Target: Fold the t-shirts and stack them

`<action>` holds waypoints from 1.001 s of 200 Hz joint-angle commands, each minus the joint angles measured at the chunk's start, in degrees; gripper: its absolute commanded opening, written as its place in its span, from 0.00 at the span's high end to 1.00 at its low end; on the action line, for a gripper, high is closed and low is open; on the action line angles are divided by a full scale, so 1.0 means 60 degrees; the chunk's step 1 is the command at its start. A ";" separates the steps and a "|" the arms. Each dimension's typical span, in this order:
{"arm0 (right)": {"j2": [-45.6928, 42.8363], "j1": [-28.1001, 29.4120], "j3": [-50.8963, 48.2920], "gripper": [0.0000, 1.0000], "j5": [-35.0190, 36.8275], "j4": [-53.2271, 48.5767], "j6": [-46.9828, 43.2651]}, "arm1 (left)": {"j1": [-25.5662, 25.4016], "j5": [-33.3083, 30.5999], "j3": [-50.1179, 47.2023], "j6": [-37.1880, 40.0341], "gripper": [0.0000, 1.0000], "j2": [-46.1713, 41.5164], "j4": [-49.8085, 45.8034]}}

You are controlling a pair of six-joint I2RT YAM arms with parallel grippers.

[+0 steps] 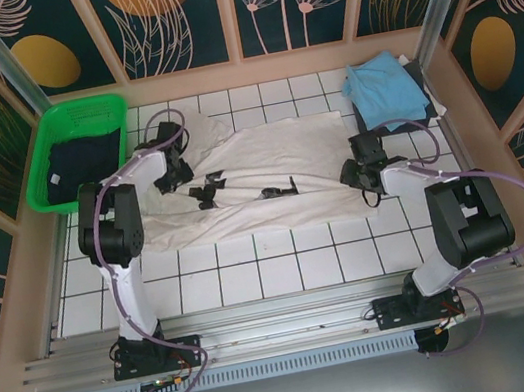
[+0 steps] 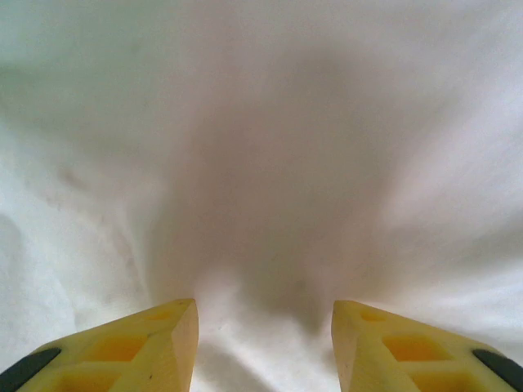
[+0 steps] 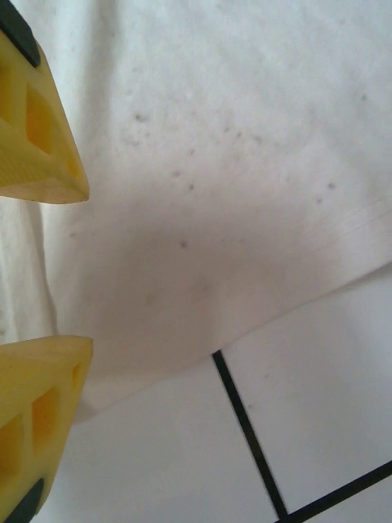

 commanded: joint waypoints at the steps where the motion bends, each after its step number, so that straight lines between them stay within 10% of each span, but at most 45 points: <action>1: 0.0392 0.0038 0.0425 0.53 -0.0212 0.0049 -0.0169 | 0.0075 -0.0166 0.2131 0.0433 0.53 0.1146 -0.0836; 63: 0.1173 0.0120 0.0826 0.53 -0.0280 0.0144 -0.0081 | 0.0232 0.0254 0.8803 0.0931 0.52 0.5649 -0.2427; 200: 0.1023 0.0429 0.1441 0.53 -0.0054 -0.0781 0.0051 | 0.1469 0.2570 0.8106 0.0199 0.47 0.5162 -0.0049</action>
